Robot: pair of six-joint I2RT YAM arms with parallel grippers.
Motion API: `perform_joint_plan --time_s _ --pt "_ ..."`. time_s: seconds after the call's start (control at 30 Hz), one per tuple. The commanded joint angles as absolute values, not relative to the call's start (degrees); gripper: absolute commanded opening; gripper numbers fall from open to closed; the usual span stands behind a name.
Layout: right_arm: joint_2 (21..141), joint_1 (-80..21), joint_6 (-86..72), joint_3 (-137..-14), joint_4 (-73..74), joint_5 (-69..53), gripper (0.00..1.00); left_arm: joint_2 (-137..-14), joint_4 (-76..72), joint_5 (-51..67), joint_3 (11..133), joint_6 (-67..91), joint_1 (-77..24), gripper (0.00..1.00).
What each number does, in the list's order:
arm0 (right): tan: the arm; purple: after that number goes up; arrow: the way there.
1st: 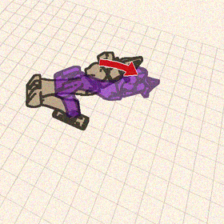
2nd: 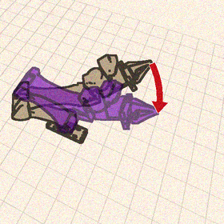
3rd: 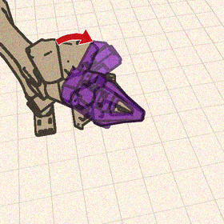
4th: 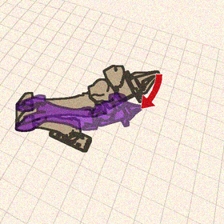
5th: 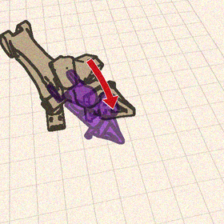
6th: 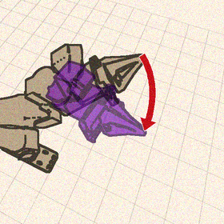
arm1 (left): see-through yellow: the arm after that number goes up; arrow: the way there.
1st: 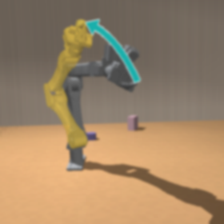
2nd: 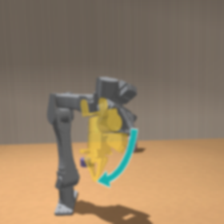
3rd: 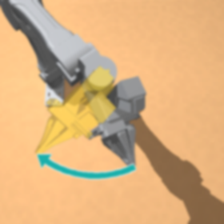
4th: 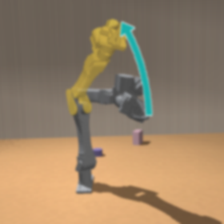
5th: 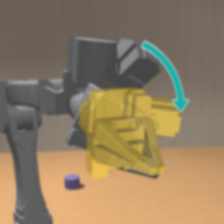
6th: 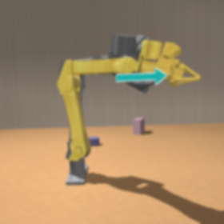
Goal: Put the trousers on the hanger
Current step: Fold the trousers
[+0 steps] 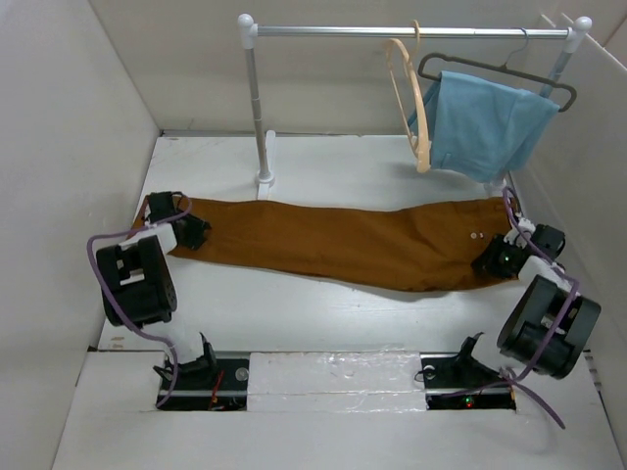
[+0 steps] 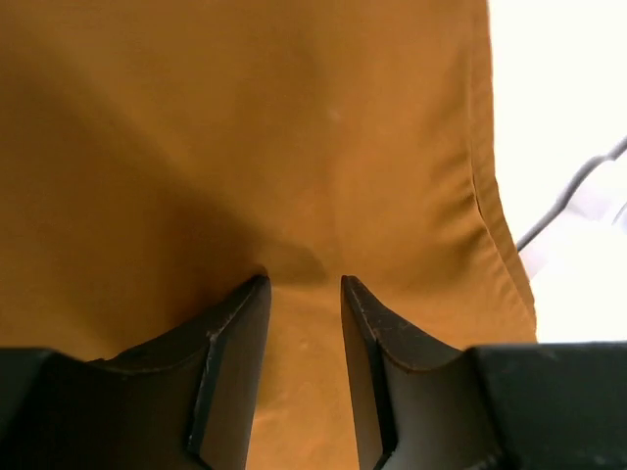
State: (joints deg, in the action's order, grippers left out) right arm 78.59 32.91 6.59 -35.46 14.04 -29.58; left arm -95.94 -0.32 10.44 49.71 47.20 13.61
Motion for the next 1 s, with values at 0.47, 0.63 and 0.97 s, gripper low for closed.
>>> perform_joint_plan --time_s 0.47,0.63,0.97 --pt "60.91 43.06 0.36 -38.52 22.52 -26.87 0.89 -91.4 15.73 3.52 75.24 31.39 -24.41 0.11" --pt "66.0 51.22 -1.23 -37.61 19.77 -31.9 0.94 -90.53 10.13 8.34 69.36 32.78 -32.16 0.0" --pt "78.36 53.28 -11.59 -30.59 0.54 -35.76 0.96 -91.75 8.17 10.28 66.27 32.17 -32.7 0.22"
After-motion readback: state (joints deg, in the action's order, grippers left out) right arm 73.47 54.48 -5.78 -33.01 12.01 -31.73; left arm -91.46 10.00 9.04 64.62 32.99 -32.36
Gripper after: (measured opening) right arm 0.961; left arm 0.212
